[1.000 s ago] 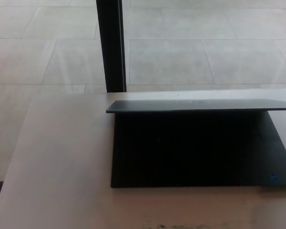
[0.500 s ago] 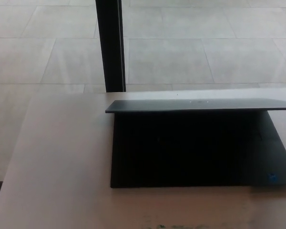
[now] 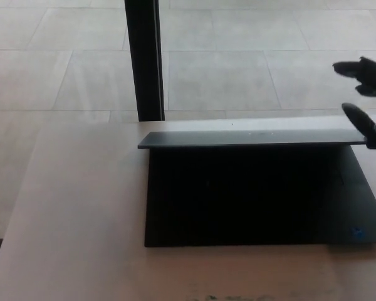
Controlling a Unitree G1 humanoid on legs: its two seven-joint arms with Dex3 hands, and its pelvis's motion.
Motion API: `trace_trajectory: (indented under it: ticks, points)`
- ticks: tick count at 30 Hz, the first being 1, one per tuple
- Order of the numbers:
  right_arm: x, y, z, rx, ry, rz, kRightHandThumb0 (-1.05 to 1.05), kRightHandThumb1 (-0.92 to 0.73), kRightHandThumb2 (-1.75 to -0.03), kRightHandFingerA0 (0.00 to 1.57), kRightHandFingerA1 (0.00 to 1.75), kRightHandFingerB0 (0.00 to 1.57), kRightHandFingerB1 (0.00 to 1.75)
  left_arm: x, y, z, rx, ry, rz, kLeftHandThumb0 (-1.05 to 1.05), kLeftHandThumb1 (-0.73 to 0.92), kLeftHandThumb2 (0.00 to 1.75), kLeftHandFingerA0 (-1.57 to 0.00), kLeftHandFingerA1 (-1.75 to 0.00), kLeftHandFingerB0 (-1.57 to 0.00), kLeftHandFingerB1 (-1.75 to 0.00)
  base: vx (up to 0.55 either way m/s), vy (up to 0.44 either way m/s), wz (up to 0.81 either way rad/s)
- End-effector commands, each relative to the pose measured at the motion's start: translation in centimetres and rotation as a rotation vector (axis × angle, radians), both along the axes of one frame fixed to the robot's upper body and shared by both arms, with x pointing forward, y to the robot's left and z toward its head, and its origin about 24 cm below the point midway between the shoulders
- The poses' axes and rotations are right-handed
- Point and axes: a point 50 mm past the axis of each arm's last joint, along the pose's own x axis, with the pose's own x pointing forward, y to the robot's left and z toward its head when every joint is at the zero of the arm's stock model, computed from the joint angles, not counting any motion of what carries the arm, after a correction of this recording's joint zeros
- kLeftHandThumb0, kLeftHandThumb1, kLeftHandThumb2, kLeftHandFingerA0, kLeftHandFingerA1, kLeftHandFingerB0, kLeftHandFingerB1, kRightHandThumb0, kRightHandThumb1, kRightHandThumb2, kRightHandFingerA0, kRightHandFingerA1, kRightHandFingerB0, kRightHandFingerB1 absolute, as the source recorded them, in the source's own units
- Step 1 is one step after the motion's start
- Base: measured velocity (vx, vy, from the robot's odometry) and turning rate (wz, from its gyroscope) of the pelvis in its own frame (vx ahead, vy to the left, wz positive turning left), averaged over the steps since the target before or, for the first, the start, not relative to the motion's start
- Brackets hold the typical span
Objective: The robot uses its right hand to push down on the lid of a laptop kept in the middle of the desk to close it
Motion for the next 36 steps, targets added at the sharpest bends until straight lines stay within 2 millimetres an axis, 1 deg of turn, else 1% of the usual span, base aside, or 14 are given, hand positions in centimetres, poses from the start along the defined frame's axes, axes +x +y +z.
trace_trajectory:
  ticks: [1,3,4,5,10,11,12,13,15,16,17,34,35,36]
  points:
    - [-2.4,-0.5,-6.8,-0.528,0.165,0.165,-0.81,-0.92,-0.68,0.30,0.49,0.31,0.30,0.4,0.7,0.9,0.014,-0.029,0.018,-1.05,0.77,0.71,-0.25,-0.42,-0.20,-0.35,0.00,0.000,0.00]
    - [-2.8,-0.7,-7.8,-0.547,0.193,0.171,-0.80,-0.92,-0.68,0.32,0.48,0.33,0.31,0.5,0.7,1.0,0.020,-0.024,0.017,-1.05,0.56,1.10,-0.20,-0.49,-0.15,-0.42,0.00,0.000,0.00]
    - [-2.9,-0.7,-8.0,-0.551,0.203,0.172,-0.80,-0.92,-0.68,0.32,0.48,0.33,0.31,0.6,0.7,1.0,0.020,-0.024,0.017,-1.05,0.56,1.10,-0.20,-0.49,-0.15,-0.42,0.00,0.000,0.00]
    - [-3.0,-0.8,-8.5,-0.556,0.216,0.172,-0.82,-0.92,-0.69,0.32,0.48,0.34,0.31,0.6,0.7,1.0,0.020,-0.024,0.013,-1.05,0.79,0.71,-0.24,-0.43,-0.19,-0.35,0.00,0.000,0.00]
    - [-4.0,-1.2,-10.8,-0.558,0.286,0.168,-0.81,-0.92,-0.69,0.32,0.48,0.35,0.32,0.5,0.7,1.0,0.018,-0.037,0.013,-1.05,0.76,0.70,-0.23,-0.43,-0.19,-0.36,0.00,0.000,0.00]
    - [-4.3,-1.3,-11.2,-0.554,0.290,0.167,-0.81,-0.92,-0.68,0.33,0.48,0.36,0.32,0.5,0.7,1.0,0.015,-0.041,0.011,-1.05,0.54,1.09,-0.19,-0.50,-0.14,-0.43,0.00,0.000,0.00]
    - [-4.5,-1.4,-11.7,-0.553,0.302,0.164,-0.81,-0.92,-0.69,0.32,0.48,0.36,0.33,0.5,0.7,1.0,0.014,-0.042,0.014,-1.05,0.55,1.09,-0.19,-0.50,-0.13,-0.43,0.00,0.000,0.00]
    - [-4.6,-1.5,-11.9,-0.553,0.305,0.164,-0.81,-0.92,-0.69,0.32,0.49,0.35,0.34,0.5,0.7,1.0,0.014,-0.043,0.014,-1.05,0.77,0.70,-0.22,-0.43,-0.18,-0.36,0.00,0.000,0.00]
    - [-5.0,-1.8,-12.8,-0.554,0.331,0.161,-0.82,-0.92,-0.70,0.30,0.49,0.34,0.34,0.6,0.7,1.1,0.013,-0.044,0.015,-1.05,0.77,0.70,-0.22,-0.43,-0.18,-0.36,0.00,0.000,0.00]
    - [-5.3,-2.0,-13.3,-0.565,0.359,0.155,-0.82,-0.92,-0.70,0.30,0.48,0.33,0.34,0.7,0.7,1.1,0.018,-0.042,0.010,-1.05,0.56,1.10,-0.17,-0.49,-0.12,-0.42,0.00,0.000,0.00]
    - [-5.4,-2.0,-13.6,-0.564,0.364,0.156,-0.82,-0.92,-0.69,0.31,0.48,0.34,0.33,0.7,0.7,1.2,0.022,-0.040,0.009,-1.05,0.76,0.70,-0.22,-0.43,-0.18,-0.35,0.00,0.000,0.00]
    - [-9.4,-3.5,-19.5,-0.598,0.523,0.157,-0.86,-0.92,-0.73,0.29,0.58,0.34,0.40,1.0,0.9,1.5,0.039,-0.032,-0.002,-1.05,0.78,0.71,-0.24,-0.42,-0.19,-0.35,0.00,0.000,0.00]
    - [-9.1,-3.9,-18.9,-0.556,0.528,0.126,-0.85,-0.92,-0.73,0.28,0.57,0.33,0.40,1.1,0.9,1.5,0.037,-0.036,-0.005,-1.05,0.54,1.10,-0.20,-0.50,-0.14,-0.42,0.00,0.000,0.00]
    - [-9.0,-4.0,-18.7,-0.543,0.524,0.117,-0.86,-0.92,-0.74,0.27,0.55,0.33,0.40,1.1,0.9,1.6,0.046,-0.025,-0.006,-1.05,0.54,1.11,-0.21,-0.50,-0.14,-0.42,0.00,0.000,0.00]
